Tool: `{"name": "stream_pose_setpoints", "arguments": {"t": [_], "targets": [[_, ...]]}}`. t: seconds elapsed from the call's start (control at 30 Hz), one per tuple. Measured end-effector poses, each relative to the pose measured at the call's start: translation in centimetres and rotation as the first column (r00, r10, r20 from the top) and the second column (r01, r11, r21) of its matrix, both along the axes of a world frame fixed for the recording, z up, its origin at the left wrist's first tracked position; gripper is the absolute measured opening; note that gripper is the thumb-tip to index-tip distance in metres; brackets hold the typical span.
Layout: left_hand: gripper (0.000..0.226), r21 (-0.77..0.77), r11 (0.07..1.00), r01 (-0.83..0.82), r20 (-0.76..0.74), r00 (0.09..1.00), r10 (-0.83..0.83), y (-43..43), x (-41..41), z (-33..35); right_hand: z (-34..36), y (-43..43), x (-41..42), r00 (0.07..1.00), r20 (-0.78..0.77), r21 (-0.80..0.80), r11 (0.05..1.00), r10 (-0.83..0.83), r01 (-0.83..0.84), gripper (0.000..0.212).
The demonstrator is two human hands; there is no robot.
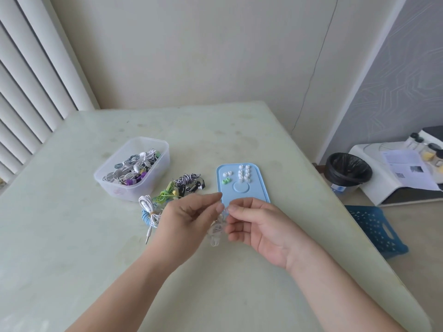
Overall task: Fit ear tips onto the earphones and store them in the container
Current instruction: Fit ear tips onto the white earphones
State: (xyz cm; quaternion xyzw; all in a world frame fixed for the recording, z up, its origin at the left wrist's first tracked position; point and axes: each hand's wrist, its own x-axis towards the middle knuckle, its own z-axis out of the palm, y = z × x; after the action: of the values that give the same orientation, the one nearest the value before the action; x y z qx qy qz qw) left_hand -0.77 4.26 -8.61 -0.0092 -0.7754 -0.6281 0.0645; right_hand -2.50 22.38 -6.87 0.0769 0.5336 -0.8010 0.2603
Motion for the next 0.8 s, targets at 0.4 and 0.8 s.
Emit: {"name": "stream_pose_setpoints", "arguments": {"t": [0.4, 0.8], "targets": [[0.004, 0.127, 0.992, 0.025, 0.046, 0.998, -0.031, 1.5, -0.4, 0.3, 0.0, 0.8, -0.4, 0.996, -0.088, 0.111, 0.994, 0.0, 0.009, 0.008], [0.008, 0.326, 0.945, 0.005, 0.114, 0.992, -0.045, 1.8, -3.1, -1.4, 0.0, 2.5, -6.9, 0.915, -0.402, 0.609, 0.734, -0.04, 0.3, 0.004]]}}
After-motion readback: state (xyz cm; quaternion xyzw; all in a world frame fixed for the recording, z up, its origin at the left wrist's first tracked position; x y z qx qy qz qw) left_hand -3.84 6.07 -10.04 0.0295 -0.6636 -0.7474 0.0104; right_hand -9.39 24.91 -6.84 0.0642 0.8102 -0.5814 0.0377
